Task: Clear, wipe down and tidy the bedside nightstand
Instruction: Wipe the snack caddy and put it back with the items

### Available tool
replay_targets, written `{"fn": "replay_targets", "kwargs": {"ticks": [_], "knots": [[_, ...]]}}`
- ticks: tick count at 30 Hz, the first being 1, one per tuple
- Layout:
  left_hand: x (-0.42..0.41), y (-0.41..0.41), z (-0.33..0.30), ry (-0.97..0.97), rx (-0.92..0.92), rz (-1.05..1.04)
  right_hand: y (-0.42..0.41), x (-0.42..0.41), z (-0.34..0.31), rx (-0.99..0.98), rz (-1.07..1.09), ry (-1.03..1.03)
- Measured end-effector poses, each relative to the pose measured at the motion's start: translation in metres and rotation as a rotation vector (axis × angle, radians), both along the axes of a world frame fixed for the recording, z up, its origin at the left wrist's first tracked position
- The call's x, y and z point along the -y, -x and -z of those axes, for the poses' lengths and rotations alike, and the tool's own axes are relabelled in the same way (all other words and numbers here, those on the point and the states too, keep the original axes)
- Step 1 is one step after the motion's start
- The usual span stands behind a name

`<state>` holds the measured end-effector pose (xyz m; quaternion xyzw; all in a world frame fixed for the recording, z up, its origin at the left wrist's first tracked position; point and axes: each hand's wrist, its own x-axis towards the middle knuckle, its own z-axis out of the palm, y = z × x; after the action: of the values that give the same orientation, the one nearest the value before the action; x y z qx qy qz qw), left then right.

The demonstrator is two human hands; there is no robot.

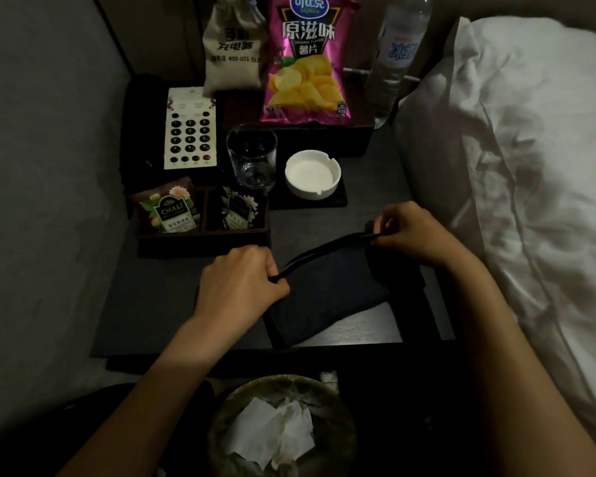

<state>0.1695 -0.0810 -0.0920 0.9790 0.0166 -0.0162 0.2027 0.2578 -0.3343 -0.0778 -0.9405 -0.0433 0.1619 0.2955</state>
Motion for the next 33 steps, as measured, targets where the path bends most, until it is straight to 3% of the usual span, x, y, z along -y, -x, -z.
{"fn": "replay_targets", "kwargs": {"ticks": [1,5,7,19,24,28,33], "knots": [[-0.001,0.001,-0.001,0.082,-0.013,0.022,0.001,0.001,-0.005,-0.004,0.004,-0.102],[-0.006,-0.001,-0.012,0.707,-0.039,0.081,0.006,0.01,-0.024,0.043,0.092,-0.499],[-0.01,-0.005,-0.017,0.869,-0.013,0.055,0.008,0.013,-0.029,0.089,0.158,-0.603],[-0.002,-0.01,-0.013,0.881,0.16,0.003,0.01,0.016,-0.031,0.219,0.239,-0.57],[0.004,-0.009,-0.014,1.06,-0.02,-0.033,0.007,0.018,-0.03,0.322,0.259,-0.562],[0.017,-0.005,-0.011,1.184,-0.207,-0.025,0.003,0.014,-0.022,0.406,0.25,-0.4],[0.031,-0.006,-0.012,1.451,-0.388,-0.172,0.004,-0.008,-0.017,0.518,0.218,-0.229]]}}
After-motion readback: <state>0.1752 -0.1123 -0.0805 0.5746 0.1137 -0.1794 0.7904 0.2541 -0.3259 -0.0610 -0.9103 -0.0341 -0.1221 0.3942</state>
